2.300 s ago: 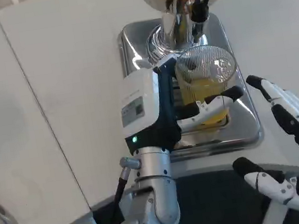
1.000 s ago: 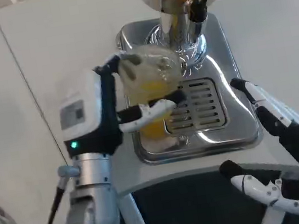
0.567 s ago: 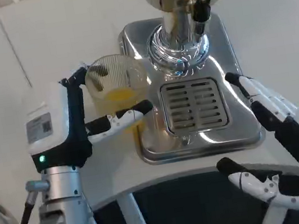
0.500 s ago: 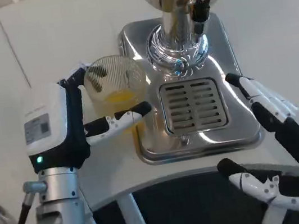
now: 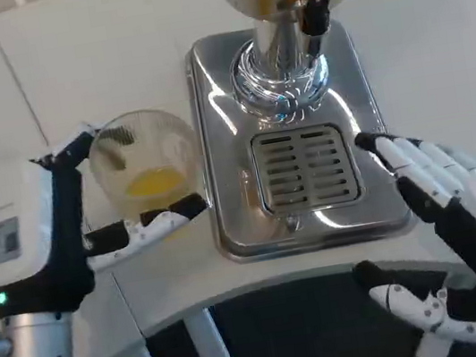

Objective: Grasp the cup under the faucet to collect the drink, then remove the cup.

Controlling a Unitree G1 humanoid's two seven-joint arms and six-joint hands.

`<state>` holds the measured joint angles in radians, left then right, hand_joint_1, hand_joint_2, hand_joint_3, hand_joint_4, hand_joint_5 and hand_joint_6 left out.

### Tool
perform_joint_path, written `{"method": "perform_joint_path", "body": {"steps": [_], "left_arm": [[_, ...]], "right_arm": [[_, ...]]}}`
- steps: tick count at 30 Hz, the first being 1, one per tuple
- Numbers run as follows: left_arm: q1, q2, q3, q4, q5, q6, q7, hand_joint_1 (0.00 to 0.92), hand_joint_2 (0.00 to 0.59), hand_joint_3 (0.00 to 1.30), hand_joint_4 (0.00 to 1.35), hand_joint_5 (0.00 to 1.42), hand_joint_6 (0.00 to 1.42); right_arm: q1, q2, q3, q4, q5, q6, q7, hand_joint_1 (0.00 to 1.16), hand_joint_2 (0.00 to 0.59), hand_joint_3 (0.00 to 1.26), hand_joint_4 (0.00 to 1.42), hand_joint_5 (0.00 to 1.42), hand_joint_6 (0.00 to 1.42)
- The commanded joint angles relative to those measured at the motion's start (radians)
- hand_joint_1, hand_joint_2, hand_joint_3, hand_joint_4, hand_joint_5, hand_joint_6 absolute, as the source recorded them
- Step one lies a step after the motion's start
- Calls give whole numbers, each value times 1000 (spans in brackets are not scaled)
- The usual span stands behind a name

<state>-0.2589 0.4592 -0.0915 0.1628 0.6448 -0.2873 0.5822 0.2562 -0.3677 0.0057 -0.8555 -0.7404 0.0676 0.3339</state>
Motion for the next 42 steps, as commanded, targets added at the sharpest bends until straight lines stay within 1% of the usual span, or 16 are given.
{"method": "perform_joint_path", "body": {"steps": [1,2,4,8,14,15,16,19,21,22,27,30,32,36,37,42], "left_arm": [[83,-4,30,-117,-14,-28,-30,763,0,1138,1253,1424,1424],[102,-11,32,-140,-13,-26,-36,763,0,1138,1252,1424,1424],[128,-18,35,-171,-10,-26,-46,763,0,1138,1251,1424,1424],[184,-23,57,-235,-18,-35,-71,763,0,1138,1250,1424,1424],[262,-30,89,-315,-35,-67,-104,763,0,1138,1236,1424,1424],[283,-33,92,-337,-35,-74,-109,763,0,1138,1236,1424,1424],[301,-34,94,-357,-32,-80,-113,763,0,1138,1236,1424,1424],[340,-42,100,-403,-26,-96,-129,763,0,1138,1236,1424,1424],[367,-42,103,-435,-15,-117,-136,763,0,1138,1236,1424,1424],[381,-43,104,-451,-14,-128,-140,763,0,1138,1236,1424,1424],[439,-66,96,-509,-6,-168,-168,763,0,1138,1236,1424,1424],[456,-82,97,-528,-3,-173,-181,763,0,1138,1236,1424,1424],[465,-89,101,-538,0,-179,-189,763,0,1138,1236,1424,1424],[489,-95,110,-554,6,-192,-202,763,0,1138,1236,1424,1424],[494,-97,112,-556,7,-194,-203,763,0,1138,1236,1424,1424],[515,-106,120,-561,4,-198,-208,763,0,1138,1236,1424,1424]], "right_arm": [[22,-24,-17,-8,-44,-52,-14,323,445,0,0,0,0],[28,-32,-19,-6,-61,-70,-20,297,453,0,0,0,0],[37,-43,-20,0,-81,-98,-27,289,456,0,0,0,0],[55,-53,-20,21,-107,-151,-41,272,470,0,0,0,0],[60,-53,-26,54,-114,-199,-56,244,479,0,0,0,0],[60,-54,-24,62,-118,-213,-64,236,492,0,0,0,0],[60,-55,-23,68,-121,-223,-70,233,495,0,0,0,0],[71,-55,-17,82,-141,-269,-102,162,527,0,0,0,0],[81,-53,-14,90,-148,-299,-124,154,531,0,0,0,0],[83,-52,-14,93,-148,-309,-129,132,541,0,0,0,0],[110,-54,-5,98,-146,-372,-158,118,542,0,0,0,0],[135,-54,-14,98,-144,-412,-184,115,546,0,0,0,0],[155,-56,-28,100,-132,-443,-205,113,547,0,0,0,0],[199,-54,-53,93,-122,-501,-242,111,553,0,0,0,0],[213,-53,-58,89,-120,-515,-250,102,564,0,0,0,0],[258,-37,-71,82,-122,-557,-273,97,569,0,0,0,0]]}}
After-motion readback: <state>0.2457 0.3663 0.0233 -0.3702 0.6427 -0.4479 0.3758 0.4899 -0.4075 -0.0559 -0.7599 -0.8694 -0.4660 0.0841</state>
